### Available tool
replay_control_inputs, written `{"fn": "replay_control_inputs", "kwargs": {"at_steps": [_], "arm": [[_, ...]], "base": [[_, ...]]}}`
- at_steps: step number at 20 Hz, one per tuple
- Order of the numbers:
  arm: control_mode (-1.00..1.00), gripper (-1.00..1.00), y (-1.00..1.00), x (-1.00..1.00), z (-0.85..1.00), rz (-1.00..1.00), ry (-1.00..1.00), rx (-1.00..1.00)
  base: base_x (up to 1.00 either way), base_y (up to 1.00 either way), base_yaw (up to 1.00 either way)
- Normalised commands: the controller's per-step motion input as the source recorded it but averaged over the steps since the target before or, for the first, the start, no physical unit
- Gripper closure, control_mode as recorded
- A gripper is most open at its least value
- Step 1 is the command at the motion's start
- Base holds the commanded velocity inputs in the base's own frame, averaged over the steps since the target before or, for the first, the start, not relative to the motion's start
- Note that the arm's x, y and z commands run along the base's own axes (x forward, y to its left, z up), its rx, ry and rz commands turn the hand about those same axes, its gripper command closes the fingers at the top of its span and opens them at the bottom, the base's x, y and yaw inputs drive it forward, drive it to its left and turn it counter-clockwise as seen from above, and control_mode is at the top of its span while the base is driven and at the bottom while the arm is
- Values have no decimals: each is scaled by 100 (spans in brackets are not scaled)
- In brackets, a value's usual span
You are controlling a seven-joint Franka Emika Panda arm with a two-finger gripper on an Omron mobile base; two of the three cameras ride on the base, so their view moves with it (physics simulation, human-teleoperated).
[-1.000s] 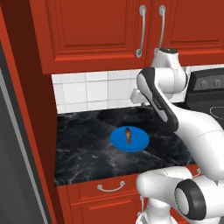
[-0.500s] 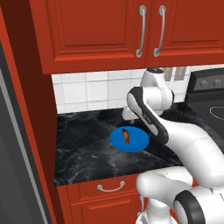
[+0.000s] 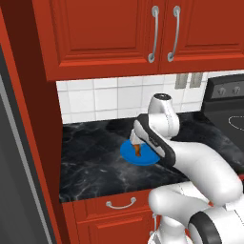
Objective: Place the chicken drumstick on the counter behind the older chicken drumstick on the same shelf of the fridge to maintain FIFO order. Close the fridge door when finished.
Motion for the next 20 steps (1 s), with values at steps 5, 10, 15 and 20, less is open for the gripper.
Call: {"fn": "replay_control_inputs", "kwargs": {"at_steps": [5,10,15,20], "arm": [[-100,-100,0,44,-50,-3,6,0],[-100,-100,0,36,-42,0,18,0],[-100,-100,1,11,-10,0,9,0],[-100,-100,23,41,-9,-3,14,-4]], "base": [[0,0,0],[0,0,0],[0,0,0],[0,0,0]]}}
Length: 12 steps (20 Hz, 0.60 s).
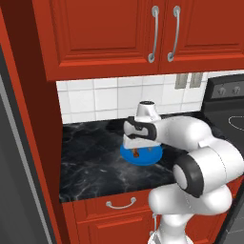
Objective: Place the chicken drumstick on the counter behind the older chicken drumstick on the same shelf of the fridge to maintain FIFO order. Close the fridge door when finished.
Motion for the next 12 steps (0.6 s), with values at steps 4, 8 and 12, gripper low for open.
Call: {"fn": "replay_control_inputs", "kwargs": {"at_steps": [4,8,12], "arm": [[-100,-100,3,33,-30,0,8,-4],[-100,-100,0,35,-21,0,4,-2],[-100,-100,0,23,-19,0,4,0]], "base": [[0,0,0],[0,0,0],[0,0,0]]}}
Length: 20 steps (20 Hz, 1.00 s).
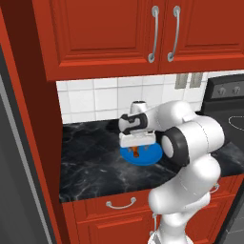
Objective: Place the chicken drumstick on the counter behind the older chicken drumstick on the same shelf of the fridge to maintain FIFO order. Close the fridge door when finished.
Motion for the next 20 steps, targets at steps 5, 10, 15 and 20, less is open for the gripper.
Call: {"fn": "replay_control_inputs", "kwargs": {"at_steps": [5,10,15,20], "arm": [[-100,-100,0,25,-25,0,7,0],[-100,-100,1,16,-33,0,9,-1],[-100,100,12,6,-31,0,12,-5],[-100,100,5,0,-9,0,3,-5]], "base": [[0,0,0],[0,0,0],[0,0,0],[0,0,0]]}}
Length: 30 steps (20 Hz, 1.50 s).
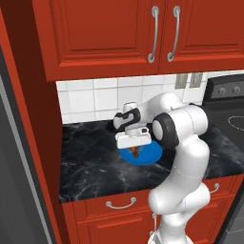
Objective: Place the chicken drumstick on the counter behind the older chicken drumstick on the same shelf of the fridge to maintain FIFO order. Close the fridge door when finished.
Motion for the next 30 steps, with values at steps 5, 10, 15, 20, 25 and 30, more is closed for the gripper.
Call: {"fn": "replay_control_inputs", "kwargs": {"at_steps": [5,10,15,20,25,30], "arm": [[-100,100,7,0,-15,0,4,-4],[-100,100,5,-2,-11,-1,1,-2],[-100,100,-6,-31,31,-1,-6,0],[-100,100,-20,-48,68,0,-16,0],[-100,100,-17,-65,55,-1,-14,0],[-100,100,-23,-71,55,-1,-12,0]], "base": [[0,0,0],[0,0,0],[0,0,0],[0,0,0],[0,0,0],[0,0,0]]}}
